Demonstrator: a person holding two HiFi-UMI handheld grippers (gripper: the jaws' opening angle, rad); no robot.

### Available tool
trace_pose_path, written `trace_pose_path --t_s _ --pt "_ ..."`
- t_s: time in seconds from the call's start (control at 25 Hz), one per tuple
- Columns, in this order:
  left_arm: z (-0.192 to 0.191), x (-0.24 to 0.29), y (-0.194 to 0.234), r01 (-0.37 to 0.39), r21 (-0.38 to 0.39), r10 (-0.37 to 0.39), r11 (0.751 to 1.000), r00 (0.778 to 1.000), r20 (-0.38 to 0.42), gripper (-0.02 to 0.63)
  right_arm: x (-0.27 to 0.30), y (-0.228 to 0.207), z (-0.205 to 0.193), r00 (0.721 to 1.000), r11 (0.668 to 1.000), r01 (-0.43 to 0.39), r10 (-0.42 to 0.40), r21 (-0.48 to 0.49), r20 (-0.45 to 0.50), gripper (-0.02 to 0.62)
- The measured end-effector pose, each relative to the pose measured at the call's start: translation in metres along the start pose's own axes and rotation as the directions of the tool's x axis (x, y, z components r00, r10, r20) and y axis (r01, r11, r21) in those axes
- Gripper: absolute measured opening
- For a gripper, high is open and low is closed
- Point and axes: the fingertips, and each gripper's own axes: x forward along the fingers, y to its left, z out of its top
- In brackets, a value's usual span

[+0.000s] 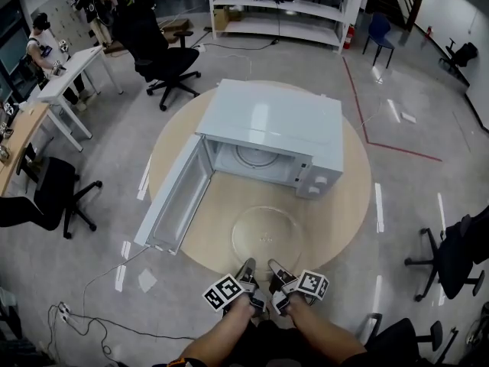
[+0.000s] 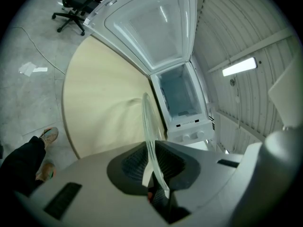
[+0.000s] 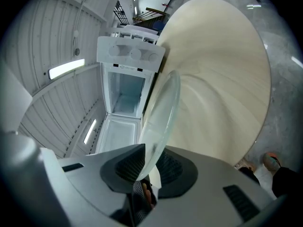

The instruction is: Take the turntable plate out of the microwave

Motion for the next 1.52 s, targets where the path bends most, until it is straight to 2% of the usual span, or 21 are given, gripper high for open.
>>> trace_pose_path --t_s 0.24,0.44,0.6,0.72,1.08,1.28,1.52 --pt "0.005 0.003 0.011 -0.03 -0.048 0.031 0.998 0.999 0.019 0.091 0.005 -0.008 -0.008 0.998 0.997 0.035 -0.031 0.064 -0.056 0.061" --pt "0.007 0.006 0.016 -0.036 -0.066 0.038 0.997 0.999 0.026 0.091 -0.009 -0.015 -0.018 0.997 0.991 0.059 -0.052 0.124 -0.061 0.061" --pt "0.012 0.007 0.022 -0.043 -0.059 0.045 0.997 0.998 0.032 0.091 -0.017 -0.02 -0.027 0.995 0.981 0.085 -0.077 0.172 -0.056 0.06" --pt "0.009 0.008 0.026 -0.043 -0.043 0.044 0.998 0.999 0.018 0.091 -0.017 -0.023 -0.027 0.993 0.982 0.117 -0.11 0.147 -0.052 0.06" --pt "0.004 0.014 0.038 -0.061 0.013 0.062 0.998 0.995 -0.074 0.105 -0.016 -0.031 -0.027 0.99 0.977 0.143 -0.139 0.158 -0.038 0.058" --pt "-0.005 0.014 0.04 -0.083 0.094 0.102 0.992 0.97 -0.22 0.115 -0.018 -0.035 -0.024 0.988 0.973 0.157 -0.157 0.171 -0.017 0.058" --pt "-0.017 0.008 0.042 -0.094 0.169 0.154 0.981 0.909 -0.387 0.129 -0.018 -0.035 -0.017 0.988 0.974 0.153 -0.156 0.17 0.006 0.051"
